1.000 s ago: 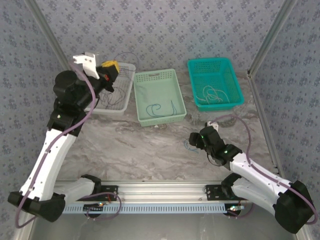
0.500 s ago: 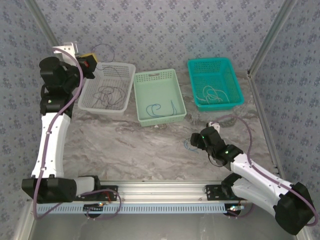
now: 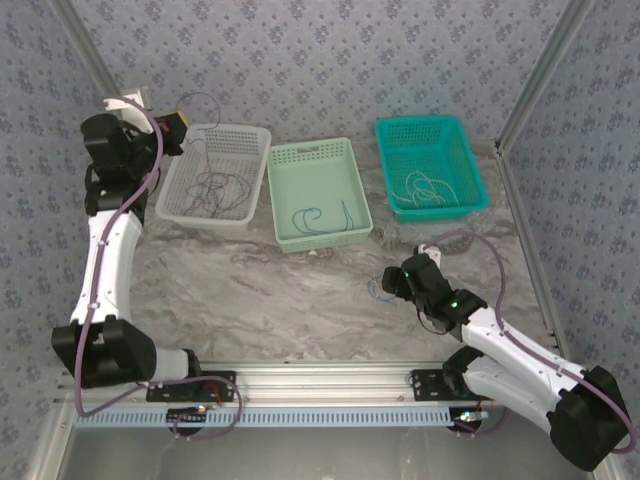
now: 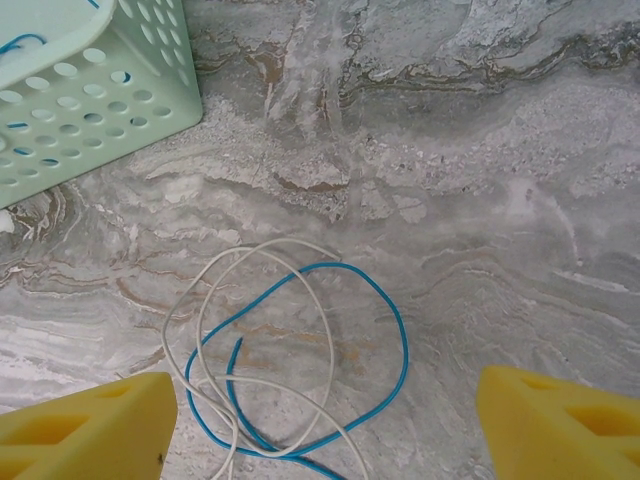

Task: Untangle the cables

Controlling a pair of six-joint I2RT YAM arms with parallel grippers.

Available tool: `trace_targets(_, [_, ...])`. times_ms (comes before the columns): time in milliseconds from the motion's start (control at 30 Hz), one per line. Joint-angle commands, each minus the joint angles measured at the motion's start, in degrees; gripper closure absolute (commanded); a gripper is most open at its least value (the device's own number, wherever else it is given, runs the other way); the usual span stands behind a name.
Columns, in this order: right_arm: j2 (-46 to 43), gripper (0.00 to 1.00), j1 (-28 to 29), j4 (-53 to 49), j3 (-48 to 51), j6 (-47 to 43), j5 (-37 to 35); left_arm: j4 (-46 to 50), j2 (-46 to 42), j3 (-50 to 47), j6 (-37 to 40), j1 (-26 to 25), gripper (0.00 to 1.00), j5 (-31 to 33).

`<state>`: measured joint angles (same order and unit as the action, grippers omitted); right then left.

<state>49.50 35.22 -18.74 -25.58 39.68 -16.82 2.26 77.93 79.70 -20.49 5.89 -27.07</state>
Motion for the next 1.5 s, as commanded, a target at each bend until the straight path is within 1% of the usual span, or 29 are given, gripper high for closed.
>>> trace_targets(0, [-0.6,0.19,-0.4,-2.6,-0.6,1.3,-1.8,-4.0,2.1,0.4,-0.9,0.0,0.96,-2.3])
trace_targets(67, [-0.6,0.19,-0.4,-3.0,-0.9,1.3,-1.9,-4.4,3.5,-0.2,-0.8,0.1,0.96,-2.6])
trace_targets(300, [-0.6,0.19,-0.4,-4.6,-2.1,1.2,-2.1,-5.2,8.1,-4.4,1.1,0.5,0.96,-0.9])
trace_targets(400, [-0.6,0.19,-0.4,-5.2,-2.5,1.0,-2.0,-2.4,11.0,-4.2,2.1,0.5,0.94,-0.6])
trace_targets(467, [-0.6,0.19,-0.4,-6.1,-2.8,0.8,-2.1,0.8,13.0,-3.5,2.5,0.6,0.90,0.7])
trace_targets(533, [-0.8,0.19,-0.4,-7.2,-3.4,0.7,-2.1,3.8,14.5,-2.7,2.0,0.6,0.88,2.7])
trace_targets(633, [-1.2,0.19,-0.4,-8.4,-3.6,0.0,-1.5,8.2,16.8,-0.5,1.0,0.6,0.74,3.2])
trace_targets(667, [-1.3,0.20,-0.4,-8.7,-3.6,-0.3,-1.0,9.3,17.4,0.1,0.5,0.5,0.66,2.9])
trace_targets(733, [-1.1,0.21,-0.4,-9.3,-3.8,-0.6,-0.3,10.3,18.0,0.9,0.2,0.5,0.45,1.1])
trace_targets(767, [-0.7,0.22,-0.5,-10.1,-3.8,-0.4,0.0,10.6,17.9,0.9,0.0,0.2,0.38,0.3])
trace_targets(800, [-0.3,0.22,-0.5,-10.6,-3.9,-0.3,0.1,10.7,17.6,0.7,0.1,-0.1,0.32,0.2])
trace_targets(900, [1.1,0.23,-0.5,-11.1,-3.9,-0.3,2.7,10.8,14.5,-0.8,1.2,-2.3,0.21,2.9])
trace_targets(1000, [2.1,0.24,-0.4,-11.6,-3.8,0.1,4.9,11.4,10.0,-2.3,3.0,-6.0,0.01,6.3])
trace_targets(1067, [2.3,0.25,-0.2,-11.4,-3.7,-0.3,5.7,11.8,6.5,-3.7,4.6,-9.2,0.01,8.6])
trace_targets(1133, [2.3,0.26,-0.2,-12.1,-3.8,-0.4,5.1,11.9,3.2,-5.4,5.4,-12.5,0.01,10.7])
trace_targets(1267, [3.0,0.33,-0.4,-12.2,-3.1,-1.1,5.1,10.1,-4.1,-11.7,4.6,-18.5,0.01,12.6])
trace_targets(1467, [8.6,0.34,-0.5,-11.2,-2.3,-0.6,7.5,5.4,-15.0,-23.1,0.1,-22.5,0.01,10.4])
